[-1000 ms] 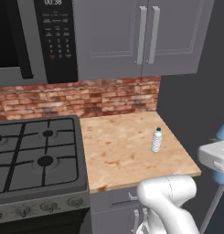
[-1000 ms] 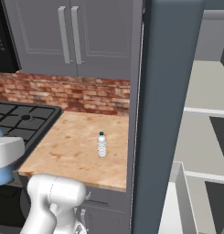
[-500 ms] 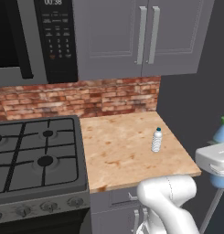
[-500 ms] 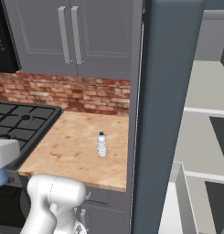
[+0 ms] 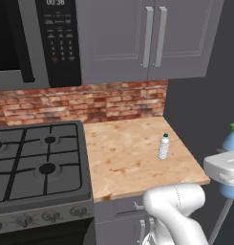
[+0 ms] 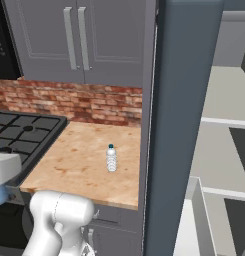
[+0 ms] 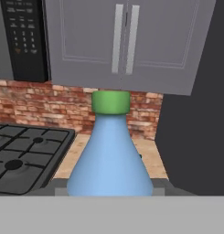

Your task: Take the bottled waters from the counter and place them in the freezer to freeze. Close the freezer door after placing the bottles.

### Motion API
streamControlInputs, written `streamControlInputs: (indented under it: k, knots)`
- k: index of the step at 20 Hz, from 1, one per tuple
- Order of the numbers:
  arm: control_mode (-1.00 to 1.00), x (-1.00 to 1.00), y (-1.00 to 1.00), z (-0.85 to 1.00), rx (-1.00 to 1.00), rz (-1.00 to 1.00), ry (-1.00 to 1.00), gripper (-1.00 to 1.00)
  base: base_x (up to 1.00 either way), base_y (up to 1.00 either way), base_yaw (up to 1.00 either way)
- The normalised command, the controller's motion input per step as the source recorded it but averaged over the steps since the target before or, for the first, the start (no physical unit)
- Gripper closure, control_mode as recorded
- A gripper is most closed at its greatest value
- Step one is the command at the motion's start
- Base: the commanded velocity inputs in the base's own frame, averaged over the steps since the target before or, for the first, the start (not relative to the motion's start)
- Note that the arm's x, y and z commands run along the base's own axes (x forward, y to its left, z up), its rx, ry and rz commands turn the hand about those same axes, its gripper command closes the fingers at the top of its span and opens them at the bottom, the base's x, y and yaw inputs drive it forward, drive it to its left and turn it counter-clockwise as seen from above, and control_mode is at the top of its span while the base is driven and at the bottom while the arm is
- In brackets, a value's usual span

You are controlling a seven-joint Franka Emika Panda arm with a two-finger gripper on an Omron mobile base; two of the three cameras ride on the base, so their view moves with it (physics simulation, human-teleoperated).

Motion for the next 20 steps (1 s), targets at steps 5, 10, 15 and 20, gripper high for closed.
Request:
streamControlInputs:
  k: [5, 10, 15, 20]
  knots:
    - [-1.0, 0.0, 0.0, 0.0, 0.0, 0.0, 0.0, 1.0, 0.0, 0.0, 0.0]
    - [1.0, -0.01, 0.0, 0.0, 0.0, 0.0, 0.0, 1.0, -0.09, 0.0, 0.0]
    - [1.0, 0.0, 0.0, 0.0, 0.0, 0.0, 0.0, 1.0, -0.39, 0.0, 0.0]
    - [1.0, 0.0, 0.0, 0.0, 0.0, 0.0, 0.0, 1.0, -0.64, -0.02, 0.0]
